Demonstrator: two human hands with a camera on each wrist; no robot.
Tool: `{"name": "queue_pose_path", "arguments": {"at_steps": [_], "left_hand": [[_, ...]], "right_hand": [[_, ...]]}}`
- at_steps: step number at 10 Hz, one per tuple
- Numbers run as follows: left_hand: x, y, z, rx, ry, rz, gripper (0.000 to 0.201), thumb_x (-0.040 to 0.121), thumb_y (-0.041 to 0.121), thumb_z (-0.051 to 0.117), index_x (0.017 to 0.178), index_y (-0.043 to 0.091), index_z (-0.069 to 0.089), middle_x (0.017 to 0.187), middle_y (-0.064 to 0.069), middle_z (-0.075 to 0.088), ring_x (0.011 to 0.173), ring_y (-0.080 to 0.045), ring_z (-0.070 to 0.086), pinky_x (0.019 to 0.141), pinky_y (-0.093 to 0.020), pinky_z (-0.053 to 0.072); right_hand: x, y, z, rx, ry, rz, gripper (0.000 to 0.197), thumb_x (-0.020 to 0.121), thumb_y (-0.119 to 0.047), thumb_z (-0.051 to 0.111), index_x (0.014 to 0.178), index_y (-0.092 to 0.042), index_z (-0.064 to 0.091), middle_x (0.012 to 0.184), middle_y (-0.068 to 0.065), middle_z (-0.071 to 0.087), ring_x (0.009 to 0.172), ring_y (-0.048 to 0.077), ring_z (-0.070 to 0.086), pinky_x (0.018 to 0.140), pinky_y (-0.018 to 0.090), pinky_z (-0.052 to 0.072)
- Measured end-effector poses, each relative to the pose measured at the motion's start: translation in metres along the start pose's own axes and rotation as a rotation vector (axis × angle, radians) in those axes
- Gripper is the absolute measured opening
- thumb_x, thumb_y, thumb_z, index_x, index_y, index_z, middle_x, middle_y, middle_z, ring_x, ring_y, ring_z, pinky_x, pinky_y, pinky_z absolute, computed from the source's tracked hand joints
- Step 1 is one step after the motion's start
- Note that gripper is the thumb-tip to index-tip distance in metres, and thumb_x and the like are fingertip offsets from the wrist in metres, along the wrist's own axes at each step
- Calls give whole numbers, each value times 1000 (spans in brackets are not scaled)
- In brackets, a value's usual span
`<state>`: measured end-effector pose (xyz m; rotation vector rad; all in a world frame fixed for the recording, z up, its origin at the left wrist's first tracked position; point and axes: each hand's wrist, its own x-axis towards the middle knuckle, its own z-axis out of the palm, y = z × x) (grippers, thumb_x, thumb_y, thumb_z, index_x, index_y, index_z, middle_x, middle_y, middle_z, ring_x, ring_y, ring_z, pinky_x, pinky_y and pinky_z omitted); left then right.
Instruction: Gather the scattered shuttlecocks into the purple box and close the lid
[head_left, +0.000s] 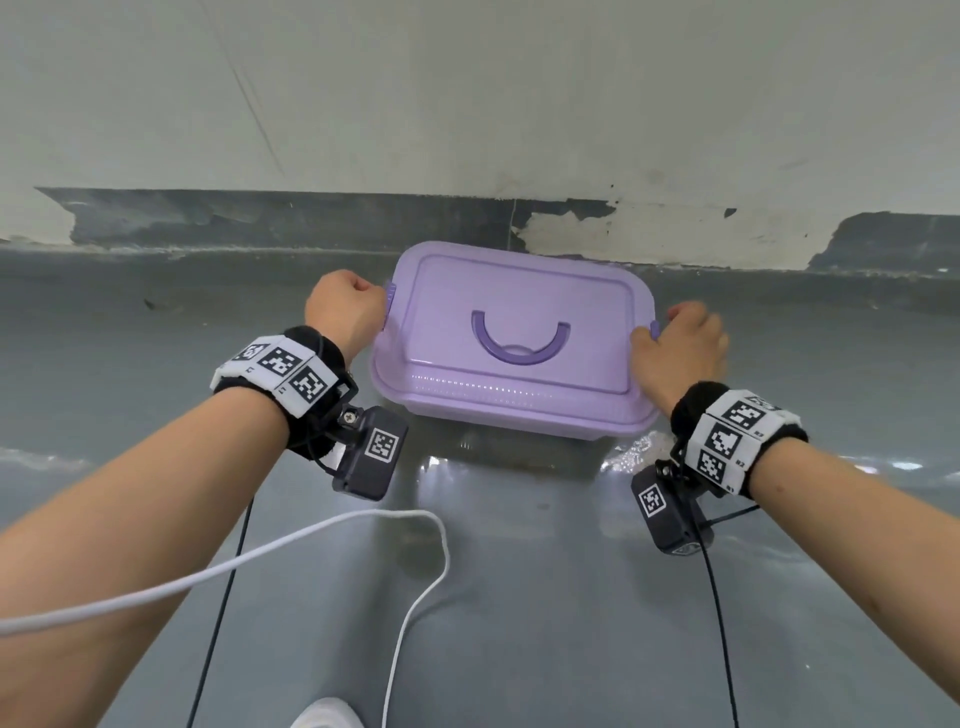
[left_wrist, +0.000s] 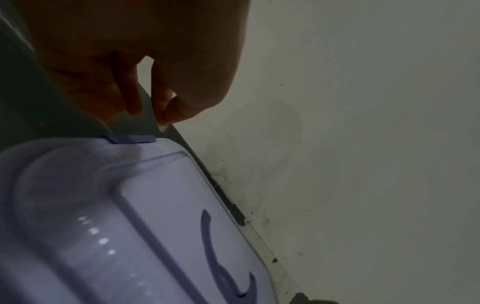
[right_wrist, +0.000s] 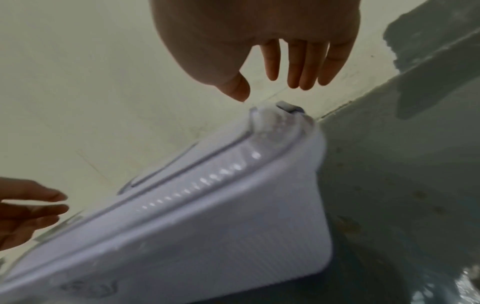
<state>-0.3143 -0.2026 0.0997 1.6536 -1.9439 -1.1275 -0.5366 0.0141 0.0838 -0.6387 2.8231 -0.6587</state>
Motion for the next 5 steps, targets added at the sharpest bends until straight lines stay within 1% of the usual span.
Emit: {"name": "queue_pose_path", "arguments": {"at_steps": [1, 2, 3, 4, 5], "left_hand": [[-7, 23, -7, -7, -42, -3, 13, 82, 9, 49, 74, 8, 58, 72, -9, 59, 70, -25, 53, 70, -34, 49], [-19, 53, -19, -66, -98, -11, 12, 80, 7, 46, 79, 10, 58, 75, -12, 56, 62, -25, 52, 65, -33, 49], [-38, 80, -37, -152, -132, -45, 10, 82, 10, 50, 82, 7, 60, 77, -13, 57, 65, -23, 51, 63, -35, 49], [-64, 104, -55, -342, -213, -182, 6, 86, 10, 54, 84, 7, 59, 81, -11, 59, 69, -22, 54, 60, -30, 49], [-85, 116, -76, -584, -192, -365, 7, 90, 10, 55, 91, 7, 61, 84, -8, 62, 67, -18, 58, 60, -25, 49]], "right_hand": [[-2, -26, -16, 30, -44, -52, 46, 88, -25, 53, 127, -5, 40, 132, 18, 40, 122, 36, 37, 102, 45, 34], [-9, -47, -40, 107, -128, -79, 44, 89, -22, 53, 128, -6, 40, 132, 17, 39, 121, 35, 39, 102, 44, 37], [-22, -60, -71, 174, -234, -92, 41, 89, -20, 54, 126, -6, 40, 130, 16, 39, 115, 32, 46, 100, 43, 42], [-36, -71, -108, 200, -320, -89, 36, 90, -17, 54, 123, -7, 43, 125, 13, 44, 103, 25, 50, 90, 33, 42], [-50, -74, -135, 222, -359, -81, 30, 89, -15, 53, 118, -9, 48, 116, 10, 53, 95, 21, 51, 82, 26, 37]]}}
